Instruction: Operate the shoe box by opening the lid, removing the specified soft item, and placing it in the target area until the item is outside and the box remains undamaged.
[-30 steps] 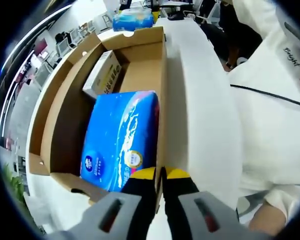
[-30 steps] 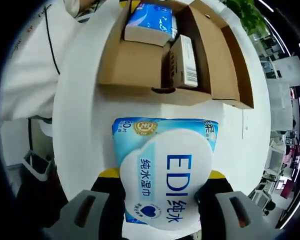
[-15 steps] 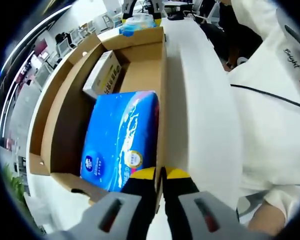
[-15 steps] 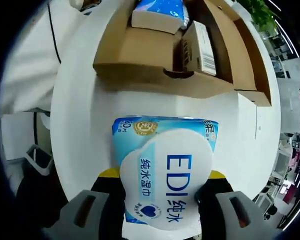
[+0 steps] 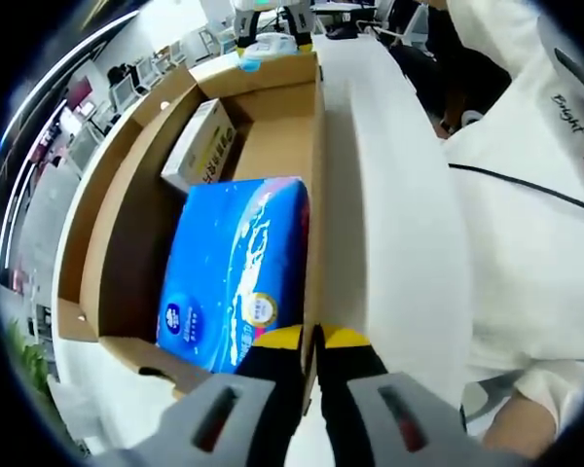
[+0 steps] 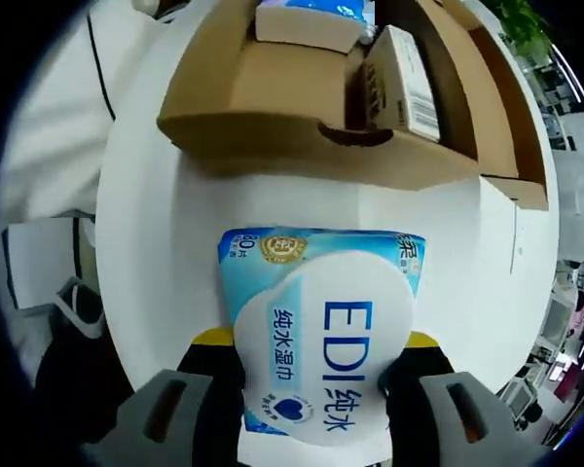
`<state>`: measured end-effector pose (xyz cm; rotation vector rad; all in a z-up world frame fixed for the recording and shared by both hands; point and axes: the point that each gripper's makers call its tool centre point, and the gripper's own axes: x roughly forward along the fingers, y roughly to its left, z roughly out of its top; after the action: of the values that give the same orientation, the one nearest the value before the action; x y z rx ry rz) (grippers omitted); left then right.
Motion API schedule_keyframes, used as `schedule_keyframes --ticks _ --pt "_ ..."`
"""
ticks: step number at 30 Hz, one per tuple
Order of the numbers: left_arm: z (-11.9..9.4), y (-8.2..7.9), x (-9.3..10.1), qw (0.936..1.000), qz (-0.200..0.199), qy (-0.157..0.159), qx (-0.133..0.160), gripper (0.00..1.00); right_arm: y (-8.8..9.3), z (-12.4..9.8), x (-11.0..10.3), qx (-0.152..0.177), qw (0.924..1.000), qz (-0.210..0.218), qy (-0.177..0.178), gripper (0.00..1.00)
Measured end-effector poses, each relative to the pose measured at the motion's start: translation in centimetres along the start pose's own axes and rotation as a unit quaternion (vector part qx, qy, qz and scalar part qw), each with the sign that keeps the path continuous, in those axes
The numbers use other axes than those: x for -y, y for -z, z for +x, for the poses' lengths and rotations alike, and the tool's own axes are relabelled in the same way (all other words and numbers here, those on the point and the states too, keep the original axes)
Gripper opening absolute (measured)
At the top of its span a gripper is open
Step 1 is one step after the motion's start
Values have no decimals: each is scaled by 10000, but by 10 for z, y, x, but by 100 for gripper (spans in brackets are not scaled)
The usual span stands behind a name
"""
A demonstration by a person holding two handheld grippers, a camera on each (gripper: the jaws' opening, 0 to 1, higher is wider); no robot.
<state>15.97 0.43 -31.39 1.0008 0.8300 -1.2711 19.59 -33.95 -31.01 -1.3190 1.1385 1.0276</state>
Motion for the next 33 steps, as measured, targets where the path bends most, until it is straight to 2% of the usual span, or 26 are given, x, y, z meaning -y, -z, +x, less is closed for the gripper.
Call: schedule_keyframes --ticks 12,23,27,33 --pt "0 0 0 10000 -8 -8 5 4 9 6 -1 -47 9996 206 -186 57" --pt "0 0 1 10000 -5 -33 8 4 6 11 0 -34 9993 262 -249 57" --pt "0 0 1 10000 -10 -27 9 4 8 18 -6 -115 9989 214 -403 57" --pt "0 0 1 10000 -16 -5 0 4 10 17 -4 -13 9985 319 -437 57"
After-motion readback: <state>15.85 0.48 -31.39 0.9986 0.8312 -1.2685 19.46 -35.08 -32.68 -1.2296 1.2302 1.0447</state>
